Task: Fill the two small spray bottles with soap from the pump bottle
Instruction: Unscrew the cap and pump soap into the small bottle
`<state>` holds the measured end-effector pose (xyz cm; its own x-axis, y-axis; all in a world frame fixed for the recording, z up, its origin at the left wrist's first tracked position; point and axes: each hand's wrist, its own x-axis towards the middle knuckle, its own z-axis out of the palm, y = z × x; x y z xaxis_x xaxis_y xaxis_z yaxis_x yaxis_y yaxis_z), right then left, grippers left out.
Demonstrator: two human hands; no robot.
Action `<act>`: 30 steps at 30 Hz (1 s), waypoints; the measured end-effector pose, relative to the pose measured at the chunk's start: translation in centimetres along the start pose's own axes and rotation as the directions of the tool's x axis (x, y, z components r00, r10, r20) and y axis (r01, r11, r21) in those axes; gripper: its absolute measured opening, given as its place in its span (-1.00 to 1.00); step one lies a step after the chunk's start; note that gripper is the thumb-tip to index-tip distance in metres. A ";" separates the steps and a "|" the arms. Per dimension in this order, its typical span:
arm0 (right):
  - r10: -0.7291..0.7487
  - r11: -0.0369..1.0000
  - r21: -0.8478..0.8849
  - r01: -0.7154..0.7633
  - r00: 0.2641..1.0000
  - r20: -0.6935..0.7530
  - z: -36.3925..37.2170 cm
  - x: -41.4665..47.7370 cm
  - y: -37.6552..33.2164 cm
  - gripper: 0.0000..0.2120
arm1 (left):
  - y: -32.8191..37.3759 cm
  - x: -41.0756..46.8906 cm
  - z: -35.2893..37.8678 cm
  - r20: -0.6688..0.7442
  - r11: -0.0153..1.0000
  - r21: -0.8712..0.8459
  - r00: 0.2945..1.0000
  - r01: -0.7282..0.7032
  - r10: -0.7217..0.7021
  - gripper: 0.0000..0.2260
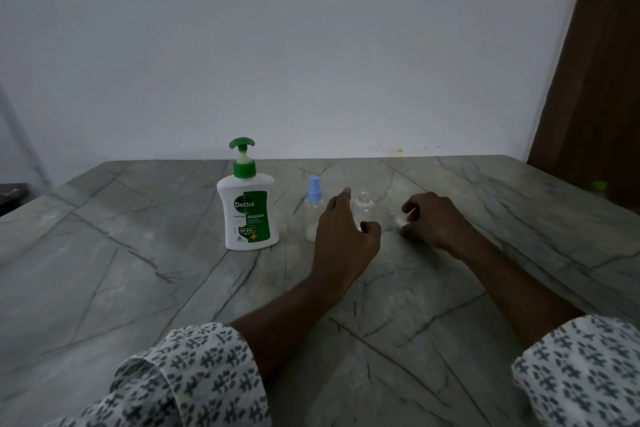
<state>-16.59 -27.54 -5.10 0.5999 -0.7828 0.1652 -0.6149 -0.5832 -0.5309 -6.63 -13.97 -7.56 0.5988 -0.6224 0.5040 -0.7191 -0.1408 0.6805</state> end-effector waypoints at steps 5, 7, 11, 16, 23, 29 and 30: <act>-0.199 0.971 -0.097 0.218 0.964 0.176 -0.1 -0.6 -0.6 -0.53 | 0.0 0.0 0.1 -0.002 1.000 -0.012 1.000 0.002 -0.002 -0.40; -0.226 0.962 -0.112 0.251 0.954 0.197 0.0 -0.7 -0.8 -0.54 | -0.1 0.0 0.1 -0.004 1.000 -0.010 1.000 0.003 -0.003 -0.40; -0.222 0.962 -0.118 0.247 0.956 0.191 0.1 -0.5 -0.8 -0.50 | -0.1 0.0 0.0 0.003 1.000 -0.015 1.000 0.005 -0.005 -0.39; -0.205 0.968 -0.107 0.229 0.959 0.199 -0.3 -0.2 -0.2 -0.43 | 0.0 0.0 0.0 -0.016 1.000 -0.013 1.000 -0.004 0.003 -0.39; -0.154 0.986 -0.025 0.164 0.962 0.225 -0.8 -0.3 -0.2 -0.36 | 0.1 -0.2 -0.1 -0.031 0.999 -0.034 0.999 -0.039 0.038 -0.38; -0.187 0.981 0.096 0.170 0.958 0.219 -1.3 -0.2 0.3 -0.32 | 1.2 -0.5 -2.1 -0.181 0.939 -0.094 0.933 -0.330 0.310 -0.47; -0.213 0.974 0.122 0.192 0.957 0.197 -1.4 -0.2 0.4 -0.34 | 1.5 -0.4 -2.7 -0.221 0.924 -0.093 0.912 -0.371 0.344 -0.51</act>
<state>-17.65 -27.93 -4.18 0.8062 -0.5818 0.1073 -0.4212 -0.6917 -0.5866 -6.94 -11.82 -5.29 0.3771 -0.4460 0.8117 -0.8537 0.1726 0.4914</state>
